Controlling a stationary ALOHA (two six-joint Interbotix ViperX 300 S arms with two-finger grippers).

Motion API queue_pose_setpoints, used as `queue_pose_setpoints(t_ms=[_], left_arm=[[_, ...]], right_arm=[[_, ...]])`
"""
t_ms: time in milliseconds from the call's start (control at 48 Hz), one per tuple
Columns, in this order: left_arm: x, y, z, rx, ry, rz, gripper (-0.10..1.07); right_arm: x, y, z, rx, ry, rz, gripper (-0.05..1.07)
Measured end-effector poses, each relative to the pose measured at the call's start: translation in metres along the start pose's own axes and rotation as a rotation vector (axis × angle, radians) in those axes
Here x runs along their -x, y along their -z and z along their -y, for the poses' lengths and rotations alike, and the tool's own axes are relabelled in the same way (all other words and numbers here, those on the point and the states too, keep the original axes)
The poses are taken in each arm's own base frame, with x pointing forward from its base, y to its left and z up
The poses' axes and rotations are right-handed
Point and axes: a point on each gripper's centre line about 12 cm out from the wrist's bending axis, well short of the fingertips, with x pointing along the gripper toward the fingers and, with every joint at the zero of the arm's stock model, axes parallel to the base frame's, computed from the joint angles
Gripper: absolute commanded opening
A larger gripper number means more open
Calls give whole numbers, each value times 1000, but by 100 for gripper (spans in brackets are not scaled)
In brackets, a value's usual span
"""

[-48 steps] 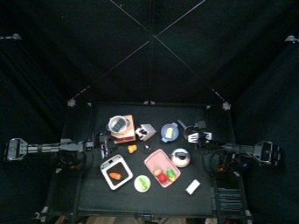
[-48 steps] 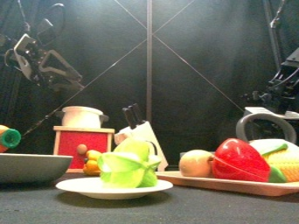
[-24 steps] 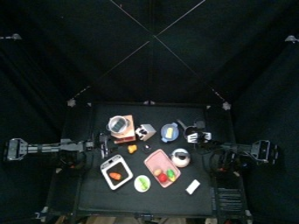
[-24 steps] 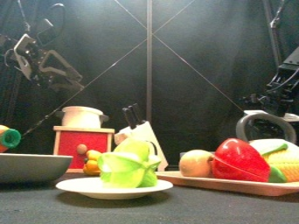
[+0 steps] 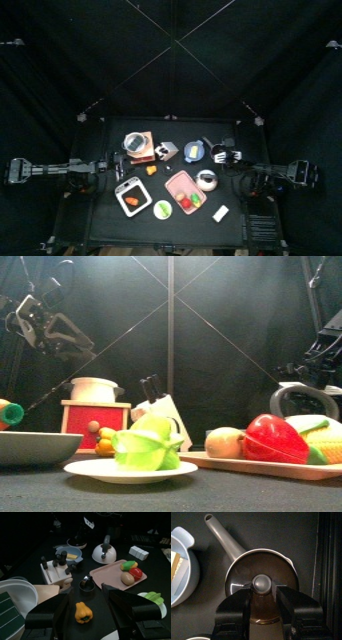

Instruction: Place pot lid on pan

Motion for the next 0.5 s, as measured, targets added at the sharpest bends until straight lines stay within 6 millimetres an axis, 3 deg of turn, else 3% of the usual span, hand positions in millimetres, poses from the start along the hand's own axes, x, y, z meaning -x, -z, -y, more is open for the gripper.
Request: queue_pose_setpoints(t_ms=[500], left_arm=[[0, 0, 0, 0, -2, 0, 86]], right_arm=[[-3, -2, -2, 6, 7, -2, 63]])
